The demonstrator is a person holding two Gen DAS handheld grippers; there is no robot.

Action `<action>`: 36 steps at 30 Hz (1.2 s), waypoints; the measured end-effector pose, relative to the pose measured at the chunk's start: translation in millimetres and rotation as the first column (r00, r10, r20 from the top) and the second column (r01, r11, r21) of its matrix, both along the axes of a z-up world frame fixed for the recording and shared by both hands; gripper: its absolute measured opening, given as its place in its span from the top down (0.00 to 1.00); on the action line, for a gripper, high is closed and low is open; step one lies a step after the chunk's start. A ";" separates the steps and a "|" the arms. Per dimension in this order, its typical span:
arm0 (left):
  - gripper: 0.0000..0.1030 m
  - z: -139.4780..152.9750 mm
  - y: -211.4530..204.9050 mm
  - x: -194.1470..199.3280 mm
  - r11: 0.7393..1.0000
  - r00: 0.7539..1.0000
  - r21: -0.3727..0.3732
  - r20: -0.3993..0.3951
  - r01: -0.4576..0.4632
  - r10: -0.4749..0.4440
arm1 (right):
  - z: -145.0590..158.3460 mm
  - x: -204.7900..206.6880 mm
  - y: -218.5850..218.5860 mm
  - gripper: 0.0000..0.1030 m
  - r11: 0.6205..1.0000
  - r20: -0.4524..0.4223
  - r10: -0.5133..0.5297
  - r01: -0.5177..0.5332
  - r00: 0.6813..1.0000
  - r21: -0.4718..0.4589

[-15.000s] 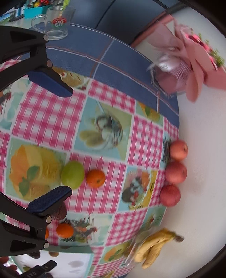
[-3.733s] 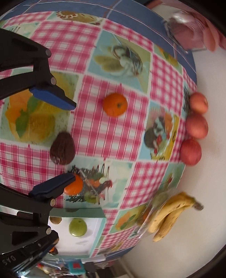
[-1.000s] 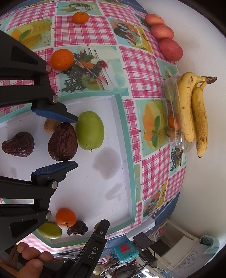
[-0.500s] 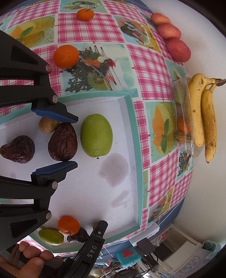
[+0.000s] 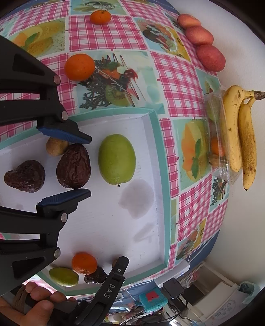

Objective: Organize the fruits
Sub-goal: 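Carry the kiwi into the tray with the right tool while the left tool lowers the avocado there, then open both tools and move them back to the remaining oranges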

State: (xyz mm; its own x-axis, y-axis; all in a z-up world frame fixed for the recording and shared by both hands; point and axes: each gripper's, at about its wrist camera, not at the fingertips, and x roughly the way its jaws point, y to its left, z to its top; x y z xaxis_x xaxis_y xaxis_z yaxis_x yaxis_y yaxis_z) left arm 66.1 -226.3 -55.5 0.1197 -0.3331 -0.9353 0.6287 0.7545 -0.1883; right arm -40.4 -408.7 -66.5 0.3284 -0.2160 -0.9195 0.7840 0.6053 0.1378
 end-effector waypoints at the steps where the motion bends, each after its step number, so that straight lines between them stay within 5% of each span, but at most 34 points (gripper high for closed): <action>1: 0.52 0.8 0.7 -0.1 1.000 1.000 0.002 -0.001 0.000 0.000 | 0.4 0.0 0.1 0.73 1.000 -0.002 0.003 -0.003 1.000 0.001; 10: 0.48 9.9 8.8 -3.9 1.000 1.000 0.011 -0.003 0.008 -0.008 | 9.3 0.4 9.5 0.59 1.000 -0.024 0.019 -0.019 1.000 -0.004; 18: 0.33 24.3 32.1 8.2 0.997 0.997 -0.002 0.008 -0.075 0.075 | 27.1 4.0 26.2 0.31 0.998 -0.041 0.042 -0.044 0.998 -0.047; 20: 0.26 25.4 39.9 13.1 0.993 0.993 0.012 0.020 -0.116 0.116 | 29.1 4.8 30.5 0.30 0.998 -0.049 0.046 -0.049 0.998 -0.049; 36: 0.13 26.8 99.3 49.7 0.943 0.942 0.073 0.110 -0.325 0.317 | 32.4 14.8 57.6 0.29 0.995 -0.051 0.099 -0.101 0.994 -0.020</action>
State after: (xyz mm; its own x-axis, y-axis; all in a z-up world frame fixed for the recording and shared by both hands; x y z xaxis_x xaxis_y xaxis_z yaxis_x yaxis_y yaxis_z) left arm 115.8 -127.1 -28.7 0.2967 -0.1778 -0.9383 0.3621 0.9301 -0.0617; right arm -25.6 -351.0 -34.1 0.3031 -0.2056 -0.9305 0.7249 0.6836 0.0850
